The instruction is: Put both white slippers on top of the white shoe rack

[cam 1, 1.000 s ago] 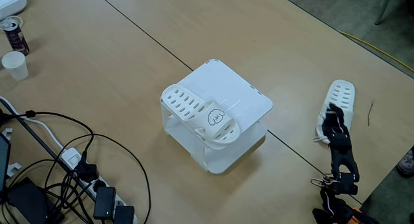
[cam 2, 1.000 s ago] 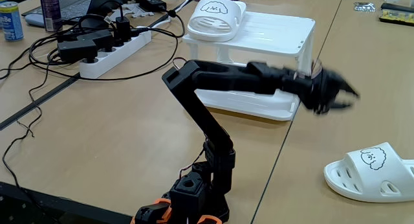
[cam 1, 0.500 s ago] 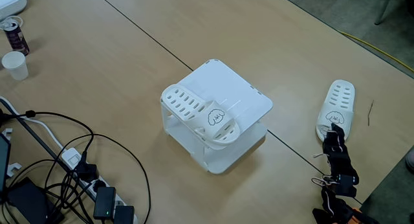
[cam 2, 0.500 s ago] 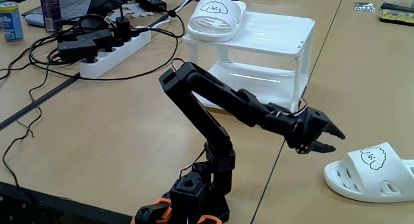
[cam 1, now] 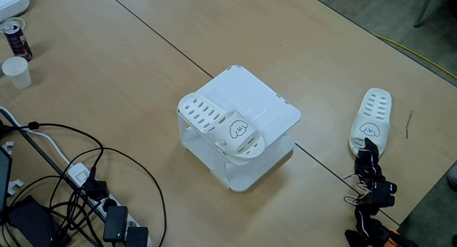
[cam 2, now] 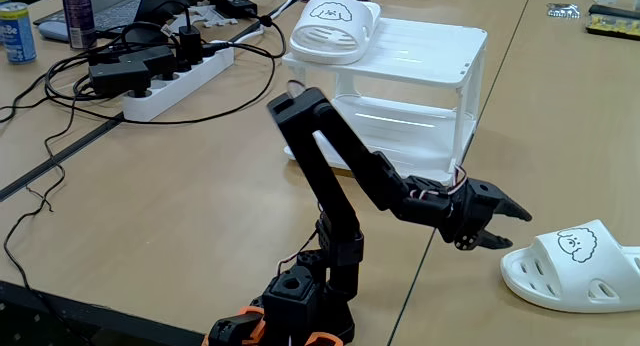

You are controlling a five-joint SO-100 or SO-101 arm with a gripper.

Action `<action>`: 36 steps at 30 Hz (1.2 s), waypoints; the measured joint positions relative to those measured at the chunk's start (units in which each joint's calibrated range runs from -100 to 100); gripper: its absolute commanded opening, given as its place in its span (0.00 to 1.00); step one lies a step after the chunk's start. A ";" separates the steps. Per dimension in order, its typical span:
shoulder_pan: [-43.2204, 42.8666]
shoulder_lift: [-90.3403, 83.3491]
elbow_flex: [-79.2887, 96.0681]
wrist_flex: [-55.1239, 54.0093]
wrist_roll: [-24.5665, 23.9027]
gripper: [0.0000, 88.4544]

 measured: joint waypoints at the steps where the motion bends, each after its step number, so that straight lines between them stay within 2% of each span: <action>1: 0.00 1.48 -0.09 -1.37 0.00 0.21; 11: 0.00 12.54 -0.63 -11.59 0.00 0.21; 25: 5.54 24.49 -16.53 -12.10 0.00 0.21; 36: 5.99 28.54 -21.74 -12.10 0.00 0.21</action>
